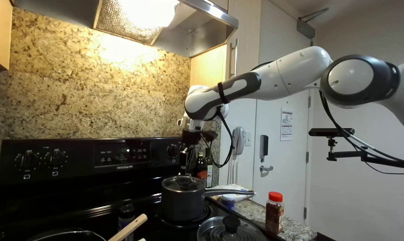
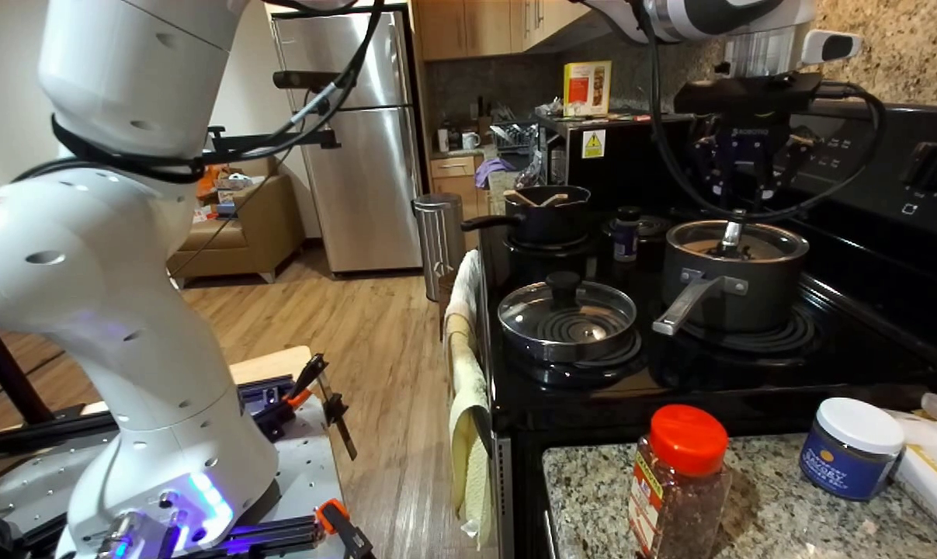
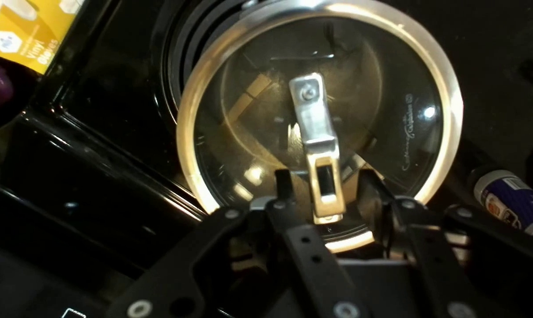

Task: Remove the lid from the pot and put it on the stove

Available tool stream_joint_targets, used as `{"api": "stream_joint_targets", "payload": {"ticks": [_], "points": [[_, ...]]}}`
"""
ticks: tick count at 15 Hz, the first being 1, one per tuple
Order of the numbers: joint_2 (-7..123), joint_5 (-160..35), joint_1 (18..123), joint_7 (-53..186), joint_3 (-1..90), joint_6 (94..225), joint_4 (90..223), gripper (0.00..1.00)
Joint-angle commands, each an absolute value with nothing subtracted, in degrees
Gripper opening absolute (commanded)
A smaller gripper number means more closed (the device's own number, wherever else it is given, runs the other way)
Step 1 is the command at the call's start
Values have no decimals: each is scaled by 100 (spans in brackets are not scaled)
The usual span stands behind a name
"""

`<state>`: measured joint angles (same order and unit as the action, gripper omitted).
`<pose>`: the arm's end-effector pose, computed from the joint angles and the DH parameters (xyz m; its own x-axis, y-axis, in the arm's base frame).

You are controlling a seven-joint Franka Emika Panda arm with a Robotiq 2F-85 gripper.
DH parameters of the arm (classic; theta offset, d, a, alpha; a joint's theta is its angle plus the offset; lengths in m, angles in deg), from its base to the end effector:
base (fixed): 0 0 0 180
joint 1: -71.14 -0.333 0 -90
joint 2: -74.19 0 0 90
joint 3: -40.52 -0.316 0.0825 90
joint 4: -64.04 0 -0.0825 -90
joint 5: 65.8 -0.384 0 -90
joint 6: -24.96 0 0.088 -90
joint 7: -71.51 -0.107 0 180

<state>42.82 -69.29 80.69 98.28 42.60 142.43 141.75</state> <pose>0.7143 -0.1380 0.4195 0.9585 0.2439 0.1477 0.2419 -0.9698 0.0312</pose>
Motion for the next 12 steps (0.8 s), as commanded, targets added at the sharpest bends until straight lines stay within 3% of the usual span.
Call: {"api": "stream_joint_targets", "payload": {"ticks": [1,5,12], "points": [[4201,-6868,8195,9907,4177,14225,14034,74],[4166,-6876,8225,9922,4170,14180,13994,98],[4063,-6828,8202,9898,4169,13895,13896,100]]}}
